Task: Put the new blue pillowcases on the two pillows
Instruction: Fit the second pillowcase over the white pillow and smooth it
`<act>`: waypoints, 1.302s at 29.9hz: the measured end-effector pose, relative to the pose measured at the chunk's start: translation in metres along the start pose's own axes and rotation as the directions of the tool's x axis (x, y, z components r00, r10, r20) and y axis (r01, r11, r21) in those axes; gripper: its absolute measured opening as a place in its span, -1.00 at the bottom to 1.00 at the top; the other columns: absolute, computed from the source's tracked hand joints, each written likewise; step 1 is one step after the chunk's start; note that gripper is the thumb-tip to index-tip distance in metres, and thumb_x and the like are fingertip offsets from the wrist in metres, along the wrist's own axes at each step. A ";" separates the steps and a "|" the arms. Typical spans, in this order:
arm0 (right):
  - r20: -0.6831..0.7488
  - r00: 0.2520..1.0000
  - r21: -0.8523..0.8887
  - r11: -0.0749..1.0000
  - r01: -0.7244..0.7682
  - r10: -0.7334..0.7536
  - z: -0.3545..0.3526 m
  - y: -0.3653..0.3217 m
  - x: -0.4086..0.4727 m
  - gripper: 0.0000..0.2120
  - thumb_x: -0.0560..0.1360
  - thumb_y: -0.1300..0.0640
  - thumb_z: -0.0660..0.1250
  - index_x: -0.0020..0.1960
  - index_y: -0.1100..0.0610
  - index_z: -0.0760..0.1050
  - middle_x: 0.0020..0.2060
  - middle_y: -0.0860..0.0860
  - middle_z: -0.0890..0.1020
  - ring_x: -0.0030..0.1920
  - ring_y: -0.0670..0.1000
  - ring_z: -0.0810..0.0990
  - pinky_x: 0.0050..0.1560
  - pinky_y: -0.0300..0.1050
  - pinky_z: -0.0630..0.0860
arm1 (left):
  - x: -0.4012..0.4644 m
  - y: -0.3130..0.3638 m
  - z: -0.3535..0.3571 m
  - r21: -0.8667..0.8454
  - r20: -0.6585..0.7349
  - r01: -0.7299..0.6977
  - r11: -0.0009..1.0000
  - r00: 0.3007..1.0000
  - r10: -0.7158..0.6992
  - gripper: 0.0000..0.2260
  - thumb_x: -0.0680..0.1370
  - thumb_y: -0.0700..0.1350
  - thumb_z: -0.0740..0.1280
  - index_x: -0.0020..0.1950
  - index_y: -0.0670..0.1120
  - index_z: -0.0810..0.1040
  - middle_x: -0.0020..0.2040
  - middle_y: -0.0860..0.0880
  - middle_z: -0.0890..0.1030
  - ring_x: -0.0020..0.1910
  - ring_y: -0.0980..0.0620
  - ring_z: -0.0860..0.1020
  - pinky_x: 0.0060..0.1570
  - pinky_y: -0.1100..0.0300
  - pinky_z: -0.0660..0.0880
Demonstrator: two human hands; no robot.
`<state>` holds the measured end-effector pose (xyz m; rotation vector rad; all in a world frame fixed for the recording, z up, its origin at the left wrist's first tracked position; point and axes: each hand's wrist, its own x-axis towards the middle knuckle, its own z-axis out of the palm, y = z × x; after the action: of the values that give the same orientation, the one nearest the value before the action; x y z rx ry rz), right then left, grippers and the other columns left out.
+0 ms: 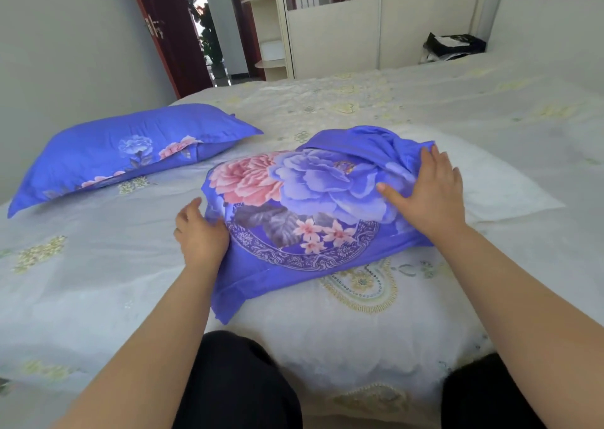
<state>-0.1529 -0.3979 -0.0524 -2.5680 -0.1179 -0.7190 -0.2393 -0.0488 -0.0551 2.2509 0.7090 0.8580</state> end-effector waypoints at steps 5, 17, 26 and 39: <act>0.183 0.974 -0.096 0.989 -0.117 0.133 0.019 0.026 0.015 -0.13 0.40 -0.31 0.31 0.45 0.26 0.19 0.23 0.25 0.46 0.23 0.26 0.44 0.20 0.12 0.36 | -0.021 0.019 0.012 -0.031 0.152 -0.182 0.983 0.971 0.185 -0.47 0.56 0.10 0.24 0.44 -0.16 0.28 0.38 -0.23 0.36 0.37 -0.21 0.32 0.37 -0.04 0.21; -0.028 0.962 0.557 0.803 -0.211 0.272 0.006 0.005 0.012 -0.82 0.56 0.23 0.16 0.03 0.32 0.47 -0.05 0.13 0.62 0.02 0.17 0.56 -0.06 -0.12 0.36 | -0.032 0.049 0.008 0.145 0.180 -0.648 0.747 0.760 0.624 -0.58 0.45 -0.11 0.29 0.30 0.09 0.41 0.11 -0.15 0.51 0.00 -0.21 0.48 -0.18 0.02 0.48; 0.121 0.980 0.846 0.500 -0.184 0.156 -0.035 -0.135 -0.046 -0.69 0.52 0.21 0.30 0.24 0.24 0.38 0.08 0.04 0.54 0.07 -0.04 0.53 0.08 -0.30 0.40 | 0.081 0.158 0.004 -0.036 0.060 -0.519 0.854 0.852 0.520 -0.59 0.50 -0.26 0.11 0.27 0.03 0.49 0.38 -0.04 0.41 0.35 -0.14 0.35 0.31 0.10 0.28; 0.224 0.973 0.190 0.977 -0.099 0.055 -0.022 -0.022 0.001 -0.36 0.46 0.09 0.37 0.46 0.05 0.18 0.41 0.05 0.22 0.15 0.07 0.52 0.08 0.00 0.50 | -0.033 0.127 0.069 -0.223 0.358 -0.595 0.772 0.687 0.633 -0.89 0.48 -0.06 0.28 -0.05 -0.06 0.51 -0.15 0.00 0.53 -0.09 -0.11 0.50 -0.14 0.09 0.42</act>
<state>-0.1667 -0.3890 -0.0263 -2.4343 -0.1513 -0.3739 -0.1780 -0.1796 -0.0197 2.4956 -0.3203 0.6292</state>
